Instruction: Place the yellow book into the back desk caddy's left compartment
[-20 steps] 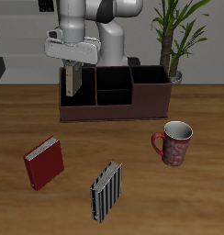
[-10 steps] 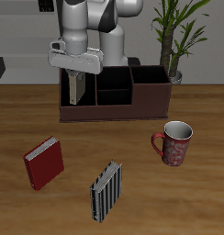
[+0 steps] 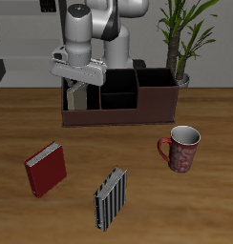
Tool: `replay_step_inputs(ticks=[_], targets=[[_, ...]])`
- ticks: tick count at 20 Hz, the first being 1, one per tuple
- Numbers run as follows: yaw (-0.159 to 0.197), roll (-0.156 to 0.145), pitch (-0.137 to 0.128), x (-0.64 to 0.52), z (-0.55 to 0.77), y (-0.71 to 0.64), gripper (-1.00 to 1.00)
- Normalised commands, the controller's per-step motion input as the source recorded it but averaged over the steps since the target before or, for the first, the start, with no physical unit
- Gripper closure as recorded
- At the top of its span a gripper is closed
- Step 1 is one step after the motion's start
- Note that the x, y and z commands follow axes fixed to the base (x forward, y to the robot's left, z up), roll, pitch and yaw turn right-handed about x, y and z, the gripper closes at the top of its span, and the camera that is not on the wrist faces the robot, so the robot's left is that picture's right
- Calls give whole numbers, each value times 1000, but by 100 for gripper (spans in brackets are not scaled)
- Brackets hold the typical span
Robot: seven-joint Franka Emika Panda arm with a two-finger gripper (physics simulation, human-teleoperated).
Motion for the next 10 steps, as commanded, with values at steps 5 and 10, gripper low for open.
replay_step_inputs(ticks=[5,10], targets=[[2,-6,-2,6,14,-19,-100],[3,-6,-20,-14,168,-47,-100]])
